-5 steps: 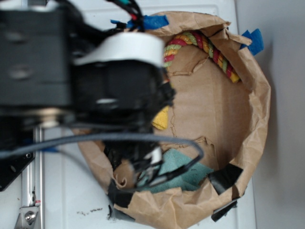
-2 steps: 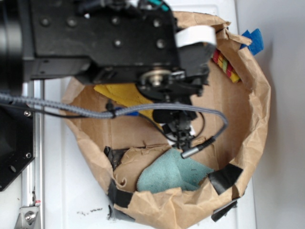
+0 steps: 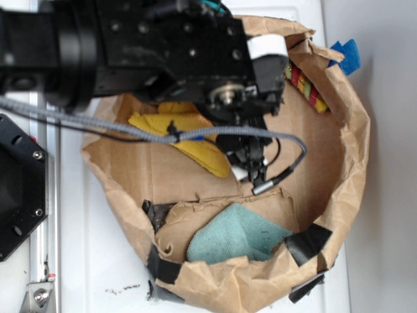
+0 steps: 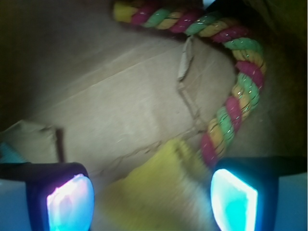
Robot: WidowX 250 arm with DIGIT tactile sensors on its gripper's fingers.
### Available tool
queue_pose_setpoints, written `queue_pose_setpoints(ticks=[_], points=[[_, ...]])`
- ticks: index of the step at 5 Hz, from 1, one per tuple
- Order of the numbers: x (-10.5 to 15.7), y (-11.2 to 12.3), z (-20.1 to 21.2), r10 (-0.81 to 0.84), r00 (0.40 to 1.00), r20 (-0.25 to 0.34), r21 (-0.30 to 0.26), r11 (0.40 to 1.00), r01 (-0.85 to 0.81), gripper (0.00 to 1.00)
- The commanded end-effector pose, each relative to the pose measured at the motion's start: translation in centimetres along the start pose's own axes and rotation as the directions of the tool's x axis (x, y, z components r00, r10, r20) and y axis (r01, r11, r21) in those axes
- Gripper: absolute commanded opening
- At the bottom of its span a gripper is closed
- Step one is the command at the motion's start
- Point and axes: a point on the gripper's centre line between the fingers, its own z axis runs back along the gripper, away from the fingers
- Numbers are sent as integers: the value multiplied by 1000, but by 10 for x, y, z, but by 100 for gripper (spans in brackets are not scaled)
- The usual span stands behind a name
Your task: Grab the multicolored rope.
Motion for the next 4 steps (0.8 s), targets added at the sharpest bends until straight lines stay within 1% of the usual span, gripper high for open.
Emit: queue_pose_setpoints(ticks=[1,2,4], points=[[45,12,12,34,999,38,-16,999,-33,100],[53,9,11,36,999,37,-22,999,-35,100],[59,8,-11,2,999,34,14,1000,-3,100]])
